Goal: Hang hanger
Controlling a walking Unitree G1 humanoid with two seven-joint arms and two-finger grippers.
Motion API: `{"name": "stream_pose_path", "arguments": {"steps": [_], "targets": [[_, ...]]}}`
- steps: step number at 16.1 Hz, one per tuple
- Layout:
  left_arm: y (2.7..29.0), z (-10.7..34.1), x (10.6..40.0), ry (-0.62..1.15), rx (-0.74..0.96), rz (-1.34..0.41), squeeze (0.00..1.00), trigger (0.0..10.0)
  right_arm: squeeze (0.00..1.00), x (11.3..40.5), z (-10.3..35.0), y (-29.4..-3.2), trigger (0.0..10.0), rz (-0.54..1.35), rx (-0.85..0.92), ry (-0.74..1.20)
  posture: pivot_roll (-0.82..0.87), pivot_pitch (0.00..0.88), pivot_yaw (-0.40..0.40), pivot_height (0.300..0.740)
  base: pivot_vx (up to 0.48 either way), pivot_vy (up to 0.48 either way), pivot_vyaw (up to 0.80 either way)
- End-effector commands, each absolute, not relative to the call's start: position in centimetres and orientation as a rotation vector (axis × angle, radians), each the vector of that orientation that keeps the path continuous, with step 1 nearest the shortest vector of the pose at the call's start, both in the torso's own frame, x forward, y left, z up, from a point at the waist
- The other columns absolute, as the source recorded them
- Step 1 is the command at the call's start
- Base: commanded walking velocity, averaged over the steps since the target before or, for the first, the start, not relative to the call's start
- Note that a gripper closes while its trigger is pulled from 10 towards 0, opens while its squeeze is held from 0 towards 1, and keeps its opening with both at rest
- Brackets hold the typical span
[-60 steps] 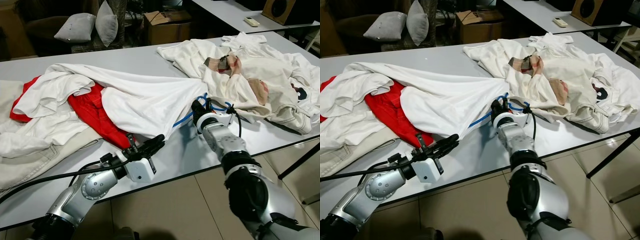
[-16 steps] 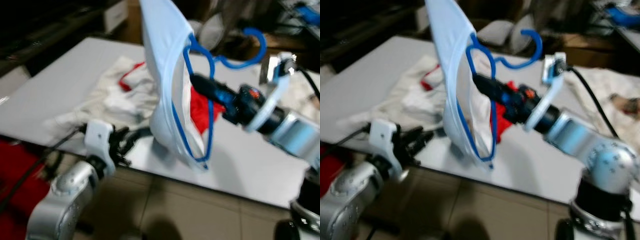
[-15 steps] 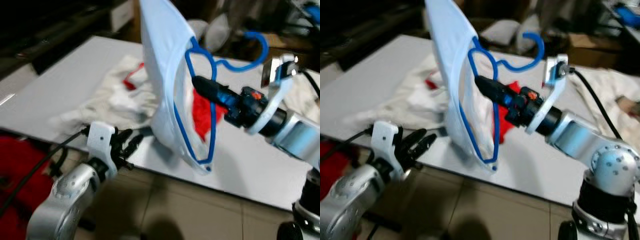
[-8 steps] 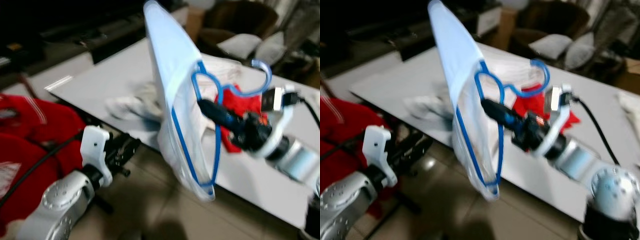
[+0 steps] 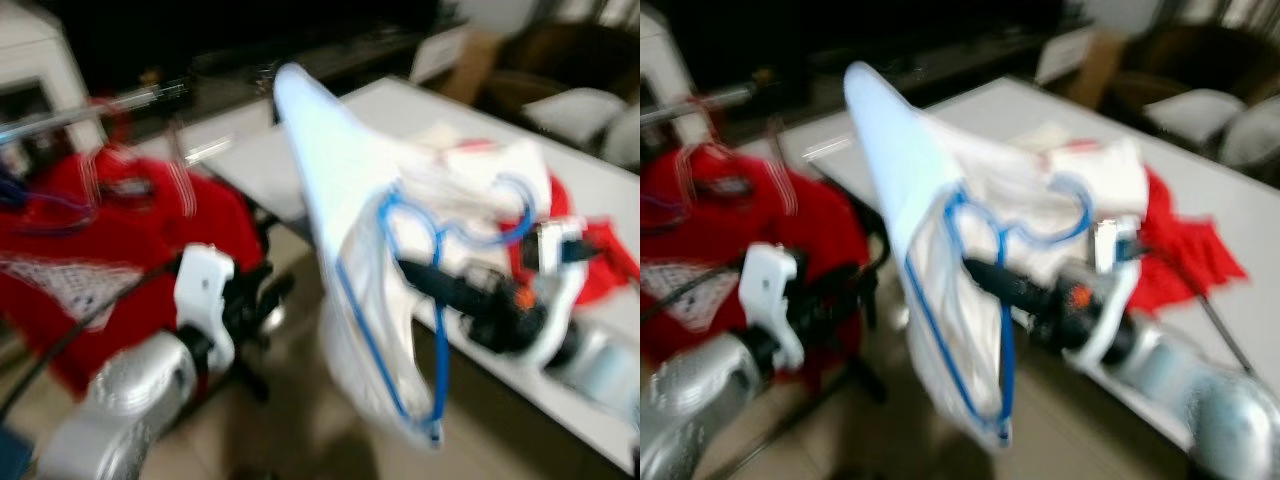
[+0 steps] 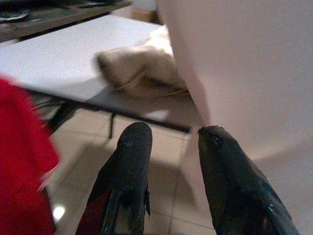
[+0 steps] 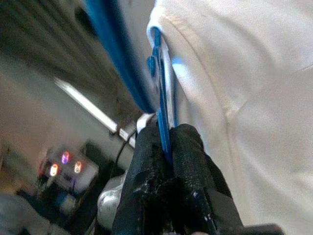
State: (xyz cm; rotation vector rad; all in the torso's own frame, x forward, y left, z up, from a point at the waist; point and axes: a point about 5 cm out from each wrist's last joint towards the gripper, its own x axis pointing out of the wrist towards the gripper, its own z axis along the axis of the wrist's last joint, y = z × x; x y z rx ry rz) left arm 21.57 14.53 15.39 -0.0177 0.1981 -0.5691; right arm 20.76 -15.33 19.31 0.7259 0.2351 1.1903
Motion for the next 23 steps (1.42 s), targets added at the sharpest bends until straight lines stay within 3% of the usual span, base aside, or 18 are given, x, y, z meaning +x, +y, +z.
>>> {"name": "stream_pose_path", "arguments": {"steps": [1, 23], "targets": [[14.5, 15.5, 21.6, 0.195, -0.016, -0.575, 0.00, 10.0, 0.00, 20.6, 20.0, -15.4, 10.0, 1.217, 0.679, 0.197, 0.12, 0.000, -0.045, 0.740, 0.000, 0.000, 0.79], [13.2, 14.9, 21.2, 0.201, -0.035, -0.600, 0.00, 10.0, 0.00, 20.1, 19.5, -16.8, 10.0, 1.233, 0.631, 0.195, 0.10, 0.002, -0.066, 0.740, 0.000, 0.000, 0.79]]}}
